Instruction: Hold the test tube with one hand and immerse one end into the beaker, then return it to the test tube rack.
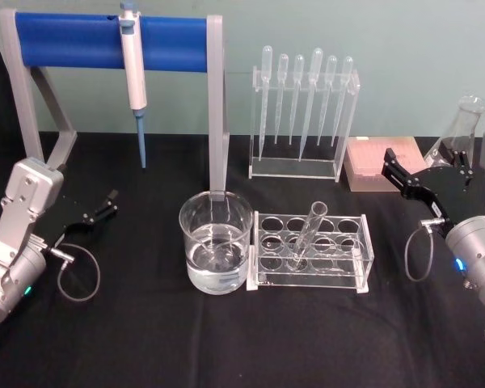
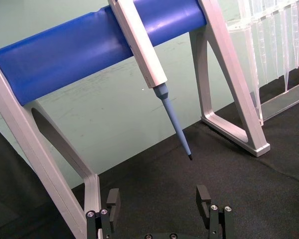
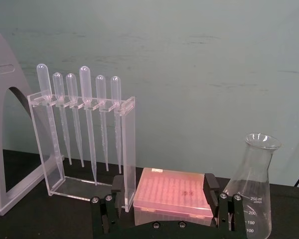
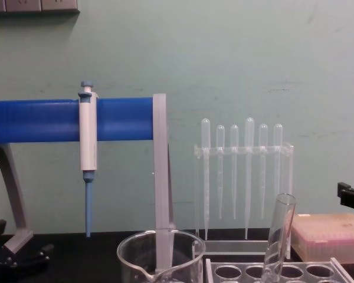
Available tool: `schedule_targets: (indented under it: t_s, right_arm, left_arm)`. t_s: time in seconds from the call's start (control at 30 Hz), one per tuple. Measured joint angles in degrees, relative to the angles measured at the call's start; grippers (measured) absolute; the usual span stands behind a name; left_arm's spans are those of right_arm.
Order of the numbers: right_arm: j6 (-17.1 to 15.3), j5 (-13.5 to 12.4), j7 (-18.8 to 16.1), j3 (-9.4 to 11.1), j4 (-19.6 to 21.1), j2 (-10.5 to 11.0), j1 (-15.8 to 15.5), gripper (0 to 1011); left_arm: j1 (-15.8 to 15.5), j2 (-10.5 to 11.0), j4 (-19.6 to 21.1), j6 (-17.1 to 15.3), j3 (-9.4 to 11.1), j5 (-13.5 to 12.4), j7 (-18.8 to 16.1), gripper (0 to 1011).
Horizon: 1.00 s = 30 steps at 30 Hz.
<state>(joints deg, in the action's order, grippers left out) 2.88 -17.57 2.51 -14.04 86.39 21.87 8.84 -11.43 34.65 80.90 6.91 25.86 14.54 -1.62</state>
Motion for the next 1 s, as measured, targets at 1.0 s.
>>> schedule_targets:
  t_s: [1.0]
  right_arm:
    - [0.0, 0.0, 0.0, 0.0, 0.0, 0.0, 0.0, 1002]
  left_arm:
    - [0.0, 0.0, 0.0, 0.0, 0.0, 0.0, 0.0, 1000]
